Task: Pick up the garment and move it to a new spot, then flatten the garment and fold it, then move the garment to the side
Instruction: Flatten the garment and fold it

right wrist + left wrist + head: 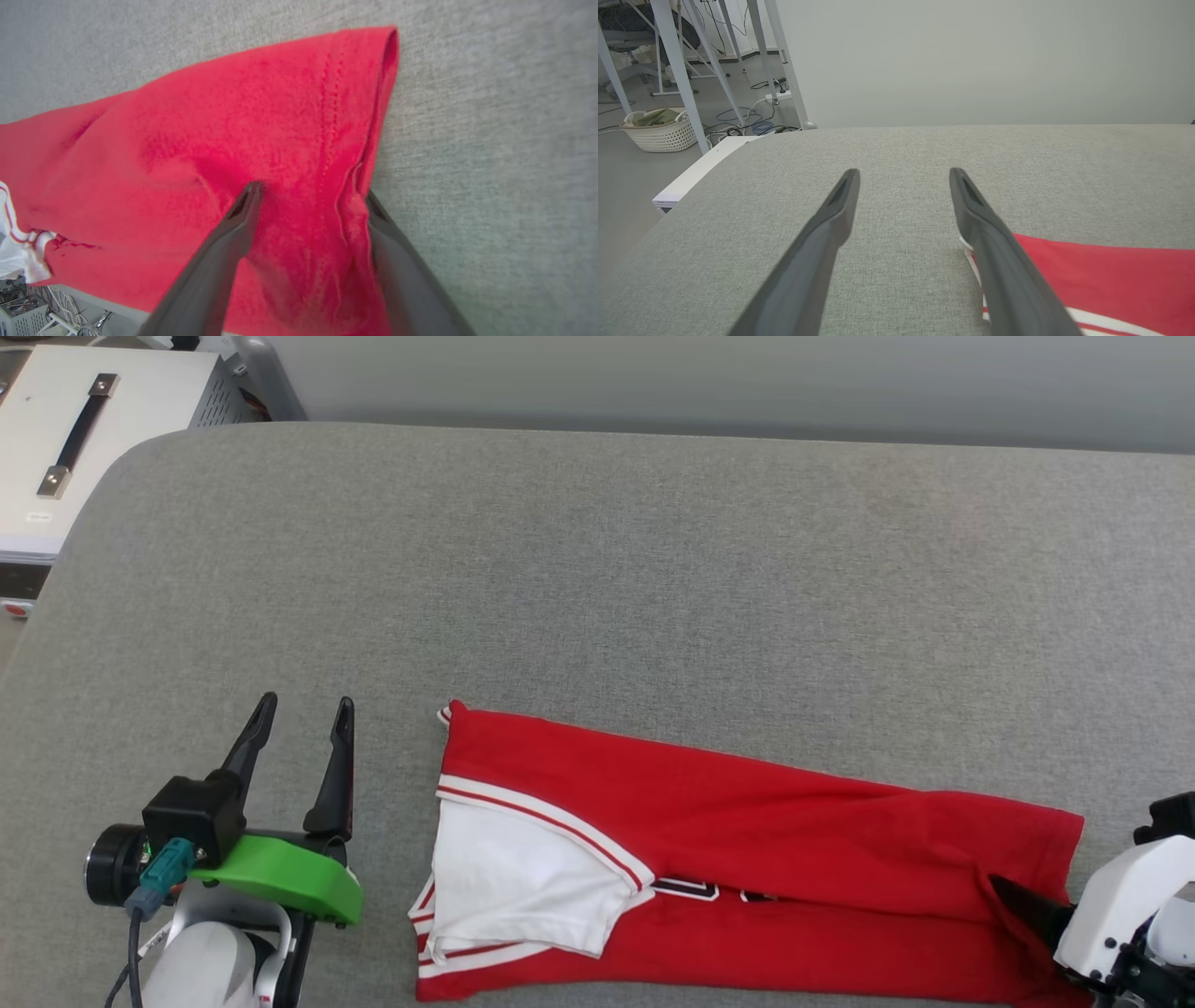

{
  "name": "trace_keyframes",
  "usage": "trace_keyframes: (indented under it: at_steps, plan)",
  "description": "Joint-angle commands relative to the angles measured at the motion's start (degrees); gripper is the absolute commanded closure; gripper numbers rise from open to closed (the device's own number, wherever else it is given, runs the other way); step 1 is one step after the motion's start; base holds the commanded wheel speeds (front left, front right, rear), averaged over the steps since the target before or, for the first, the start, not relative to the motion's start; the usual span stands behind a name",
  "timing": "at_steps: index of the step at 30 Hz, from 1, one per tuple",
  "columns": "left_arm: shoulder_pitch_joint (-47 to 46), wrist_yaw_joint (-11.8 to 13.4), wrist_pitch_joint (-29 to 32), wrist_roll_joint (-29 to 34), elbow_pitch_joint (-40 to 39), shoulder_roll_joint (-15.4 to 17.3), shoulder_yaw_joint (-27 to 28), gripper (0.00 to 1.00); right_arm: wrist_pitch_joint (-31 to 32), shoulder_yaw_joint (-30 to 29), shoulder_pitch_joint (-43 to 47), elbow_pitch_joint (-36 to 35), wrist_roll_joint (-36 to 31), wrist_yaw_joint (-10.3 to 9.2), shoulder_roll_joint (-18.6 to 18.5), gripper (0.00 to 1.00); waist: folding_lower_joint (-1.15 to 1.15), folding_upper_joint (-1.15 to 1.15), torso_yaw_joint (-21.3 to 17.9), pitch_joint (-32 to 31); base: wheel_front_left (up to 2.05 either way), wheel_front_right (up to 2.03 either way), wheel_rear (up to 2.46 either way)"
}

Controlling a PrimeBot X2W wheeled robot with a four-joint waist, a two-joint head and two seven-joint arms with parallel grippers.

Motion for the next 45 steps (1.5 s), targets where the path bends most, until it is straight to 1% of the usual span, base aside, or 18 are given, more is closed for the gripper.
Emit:
trace_keyframes:
  at_steps: [1, 4, 5, 6, 7, 13, 20, 21, 24, 25, 28, 33, 36, 41, 43, 45]
  plan:
    - [0.6, -0.6, -0.3, 0.6, 0.3, -0.6, 0.5, 0.0, 0.1, 2.3, 0.3, 2.2, 1.2, 0.03, 2.5, 0.0, 0.0, 0.0, -0.3, 0.0, 0.0, 0.0, 0.0]
    - [0.7, -1.3, -0.3, 1.4, 0.8, -1.3, 1.3, 0.0, -1.5, 3.5, 0.0, 3.2, 1.6, 0.03, 2.3, 0.0, 0.0, 0.0, -0.7, -0.2, 0.0, 0.0, 0.0]
    - [0.7, -1.6, -0.3, 1.6, 1.0, -1.5, 1.6, 0.0, -2.3, 4.0, -0.1, 3.5, 1.6, 0.03, 2.0, 0.14, 0.0, 0.0, -0.9, -0.3, 0.0, 0.0, 0.0]
    - [0.8, -1.7, -0.3, 1.8, 1.1, -1.6, 1.9, 0.0, -3.1, 4.3, -0.2, 3.6, 1.8, 0.03, 1.8, 0.8, 0.0, 0.0, -1.1, -0.4, 0.0, 0.0, 0.0]
    - [0.8, -2.0, -0.3, 2.1, 1.3, -1.8, 2.2, 0.0, -4.0, 4.8, -0.2, 3.8, 2.1, 0.03, 1.5, 1.0, 0.0, 0.0, -1.2, -0.5, 0.0, 0.0, 0.0]
    - [1.3, -3.0, -0.3, 3.1, 2.1, -2.7, 3.5, 0.0, -8.9, 6.6, 0.1, 4.0, 3.9, 0.03, -1.3, 1.0, 0.0, 0.0, -2.3, -1.7, 0.0, 0.0, 0.0]
    - [1.9, -4.0, -0.3, 3.9, 2.7, -3.6, 4.5, 0.0, -13.5, 6.4, 0.7, 4.0, 5.2, 0.03, -5.3, 1.0, 0.0, 0.0, -3.2, -2.9, 0.0, 0.0, 0.0]
    - [2.1, -4.2, -0.3, 4.1, 2.8, -3.8, 4.6, 0.0, -14.5, 5.9, 0.9, 4.1, 5.3, 0.03, -6.7, 1.0, 0.0, 0.0, -3.3, -3.2, 0.0, 0.0, 0.0]
    - [2.3, -4.6, -0.3, 4.3, 3.0, -4.1, 4.9, 0.0, -15.9, 4.6, 1.0, 4.8, 5.0, 0.03, -9.0, 1.0, 0.0, 0.0, -3.5, -3.5, 0.0, 0.0, 0.0]
    - [2.5, -4.7, -0.3, 4.5, 3.1, -4.3, 5.1, 0.0, -16.7, 3.9, 0.9, 5.6, 4.4, 0.03, -10.6, 1.0, 0.0, 0.0, -3.7, -3.8, 0.0, 0.0, 0.0]
    - [2.7, -5.1, -0.3, 4.7, 3.4, -4.5, 5.2, 0.0, -18.5, 2.9, 0.6, 7.6, 2.0, 0.03, -13.6, 1.0, 0.0, 0.0, -3.7, -4.4, 0.0, 0.0, 0.0]
    - [2.9, -5.5, -0.3, 4.8, 3.9, -5.4, 5.3, 0.0, -19.1, 3.2, 0.4, 6.6, 2.6, 0.03, -13.5, 1.0, 0.0, 0.0, -3.3, -5.7, 0.0, 0.0, 0.0]
    - [3.5, -5.6, -0.3, 4.9, 4.4, -6.0, 5.3, 0.0, -19.2, 3.4, 1.4, 4.5, 3.1, 0.03, -13.1, 1.0, 0.0, 0.0, -2.9, -6.9, 0.0, 0.0, 0.0]
    - [4.9, -5.8, -0.3, 4.7, 5.1, -6.7, 6.0, 0.0, -17.3, 3.5, 4.7, -1.4, 3.6, 0.03, -11.7, 1.0, 0.0, 0.0, -2.1, -9.6, 0.0, 0.0, 0.0]
    - [5.5, -5.8, -0.3, 4.7, 5.2, -6.9, 6.2, 0.0, -15.8, 3.7, 6.2, -4.1, 3.8, 0.03, -10.6, 1.0, 0.0, 0.0, -1.8, -10.4, 0.0, 0.0, 0.0]
    - [6.0, -5.9, -0.3, 4.7, 5.2, -7.1, 6.5, 0.0, -13.8, 3.5, 7.4, -6.8, 4.9, 0.03, -8.4, 1.0, 0.0, 0.0, -1.5, -11.2, 0.0, 0.0, 0.0]
